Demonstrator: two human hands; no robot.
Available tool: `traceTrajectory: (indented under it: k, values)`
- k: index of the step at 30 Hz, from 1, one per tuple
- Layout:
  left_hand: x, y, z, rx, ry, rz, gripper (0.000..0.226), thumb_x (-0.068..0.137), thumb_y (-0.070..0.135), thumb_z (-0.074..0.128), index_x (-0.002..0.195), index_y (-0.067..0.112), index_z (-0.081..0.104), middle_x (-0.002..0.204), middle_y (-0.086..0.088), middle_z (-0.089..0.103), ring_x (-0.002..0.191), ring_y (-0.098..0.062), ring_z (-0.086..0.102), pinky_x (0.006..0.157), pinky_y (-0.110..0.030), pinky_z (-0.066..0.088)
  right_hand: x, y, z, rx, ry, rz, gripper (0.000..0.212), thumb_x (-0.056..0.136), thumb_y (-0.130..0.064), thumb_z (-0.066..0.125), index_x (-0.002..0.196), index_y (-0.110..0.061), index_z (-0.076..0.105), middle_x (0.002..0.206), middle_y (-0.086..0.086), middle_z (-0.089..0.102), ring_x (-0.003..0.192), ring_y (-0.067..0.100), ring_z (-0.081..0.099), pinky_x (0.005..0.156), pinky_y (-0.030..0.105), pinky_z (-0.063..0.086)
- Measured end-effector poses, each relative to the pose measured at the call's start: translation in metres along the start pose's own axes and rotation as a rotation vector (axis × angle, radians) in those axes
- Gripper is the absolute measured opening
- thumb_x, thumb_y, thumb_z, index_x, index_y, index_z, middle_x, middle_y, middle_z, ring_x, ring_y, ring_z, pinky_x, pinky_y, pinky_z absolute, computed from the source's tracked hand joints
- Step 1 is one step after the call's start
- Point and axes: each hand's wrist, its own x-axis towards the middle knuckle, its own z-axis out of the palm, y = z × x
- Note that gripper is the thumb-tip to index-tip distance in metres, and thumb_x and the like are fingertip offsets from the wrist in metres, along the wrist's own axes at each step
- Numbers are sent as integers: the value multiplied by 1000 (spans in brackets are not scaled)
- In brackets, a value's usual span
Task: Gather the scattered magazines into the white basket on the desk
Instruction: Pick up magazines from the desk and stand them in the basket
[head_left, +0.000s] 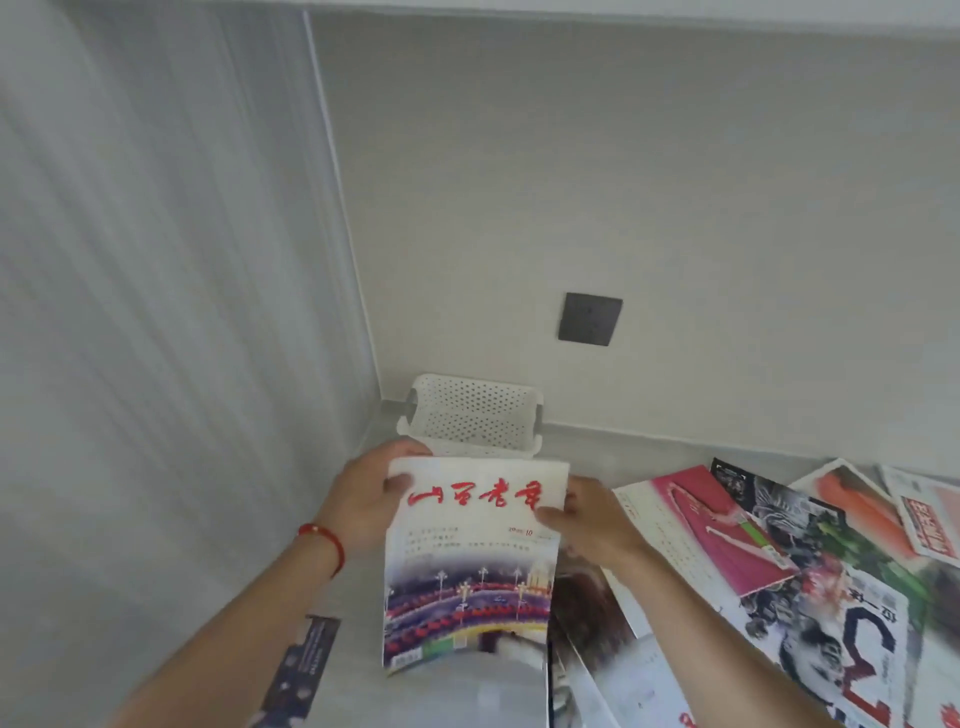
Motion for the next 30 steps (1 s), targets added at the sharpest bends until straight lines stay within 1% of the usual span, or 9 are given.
traceTrajectory:
  k: [3,5,8,11,17,21,24,27,30]
  values:
    - [32,2,-20,-330,165,-67,27,89,16,76,95,34,58,92,-4,74,76,-21,68,61,-29,51,10,-28,-14,152,154,-69,22,92,-13,72,112,-22,75,101,-5,80,83,9,76,57,26,58]
    - [51,4,-28,-486,238,-90,21,84,24,82,94,24,63,92,-4,75,75,-18,68,61,-28,53,19,-47,-25,228,232,-91,20,92,-14,73,111,-19,76,97,-3,80,80,12,76,53,23,54]
    - [69,1,-26,-365,-3,-60,18,87,22,79,101,26,70,104,10,76,95,-11,71,72,-21,55,37,-69,-38,336,283,-120,18,91,-12,75,109,-14,77,94,0,81,78,13,77,51,19,50]
    - [82,-5,-14,-251,-156,-18,36,96,13,67,130,21,65,118,8,68,106,-15,66,75,-15,50,56,-86,-46,408,352,-142,20,90,-13,76,110,-15,76,93,-4,81,78,12,77,51,21,52]
    - [132,2,-18,-400,-2,-39,41,96,9,67,135,16,62,129,3,68,116,-20,63,89,-28,53,97,-89,-50,253,343,-121,22,95,-15,68,115,-23,68,103,-7,79,87,16,73,69,32,57]
    - [168,3,-16,-435,50,-102,38,96,13,68,133,17,64,132,-4,70,119,-27,66,99,-44,56,124,-92,-47,66,503,-112,13,94,-12,60,101,-18,71,100,-1,77,83,20,69,72,24,51]
    - [189,-1,-8,-328,172,-181,35,95,20,70,130,17,68,130,-8,71,118,-30,67,95,-37,56,145,-99,-43,22,531,-130,11,93,-11,61,94,-11,72,88,-2,75,81,21,70,68,21,49]
    - [202,-9,1,-229,323,-239,32,91,24,75,121,14,73,124,-9,74,113,-29,70,82,-27,53,164,-97,-35,-2,531,-109,14,92,-10,63,80,-5,68,79,7,73,78,29,69,69,32,54]
    - [211,-18,8,-303,361,-320,25,90,30,74,112,17,73,117,-8,76,105,-29,72,88,-33,58,177,-85,-29,-76,521,-79,22,90,-9,61,69,-4,64,70,12,68,69,30,62,60,29,47]
